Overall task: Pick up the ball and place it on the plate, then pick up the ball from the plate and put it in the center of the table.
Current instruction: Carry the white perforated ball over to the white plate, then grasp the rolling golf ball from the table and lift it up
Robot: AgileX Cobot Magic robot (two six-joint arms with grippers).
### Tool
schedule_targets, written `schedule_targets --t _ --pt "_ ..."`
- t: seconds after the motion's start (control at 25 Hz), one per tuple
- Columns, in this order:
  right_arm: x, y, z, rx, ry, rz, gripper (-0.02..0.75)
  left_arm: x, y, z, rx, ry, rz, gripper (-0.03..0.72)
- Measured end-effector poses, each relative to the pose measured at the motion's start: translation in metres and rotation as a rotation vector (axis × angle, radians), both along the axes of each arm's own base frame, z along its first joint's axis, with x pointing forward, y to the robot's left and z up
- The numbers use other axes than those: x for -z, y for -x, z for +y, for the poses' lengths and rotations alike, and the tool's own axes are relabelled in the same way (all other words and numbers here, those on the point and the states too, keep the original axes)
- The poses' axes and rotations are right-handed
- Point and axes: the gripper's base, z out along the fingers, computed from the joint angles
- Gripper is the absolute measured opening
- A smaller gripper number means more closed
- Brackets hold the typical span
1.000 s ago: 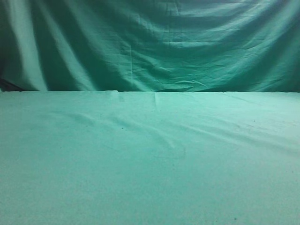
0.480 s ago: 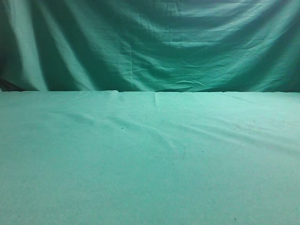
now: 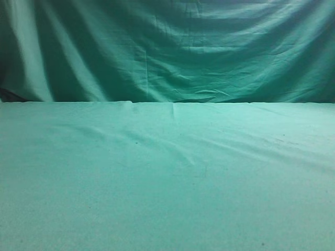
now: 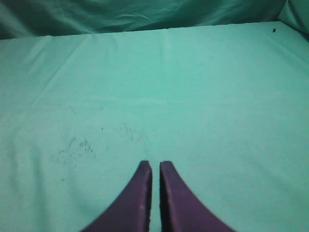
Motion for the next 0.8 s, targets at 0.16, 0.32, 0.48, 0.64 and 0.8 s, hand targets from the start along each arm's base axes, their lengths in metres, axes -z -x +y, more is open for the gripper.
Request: schedule_targets --t 0.16,0.32,0.48,0.64,0.8 --pt "0.0 0.0 0.0 0.0 0.0 0.0 0.049 -0.015 -0.008 -0.006 -0.031 0.09 -0.005 0.645" --pt "0.0 0.0 0.0 0.0 0.0 0.0 0.049 -0.045 -0.02 -0.02 0.009 0.227 -0.026 0.429" --pt "0.0 0.0 0.0 0.0 0.0 0.0 0.049 -0.073 -0.023 -0.037 0.152 0.365 -0.05 0.199" --pt "0.0 0.0 0.0 0.0 0.0 0.0 0.049 -0.102 -0.014 -0.048 0.244 0.443 -0.137 0.0" --pt "0.0 0.0 0.0 0.0 0.0 0.0 0.049 -0.135 0.005 -0.051 0.279 0.439 -0.226 0.0"
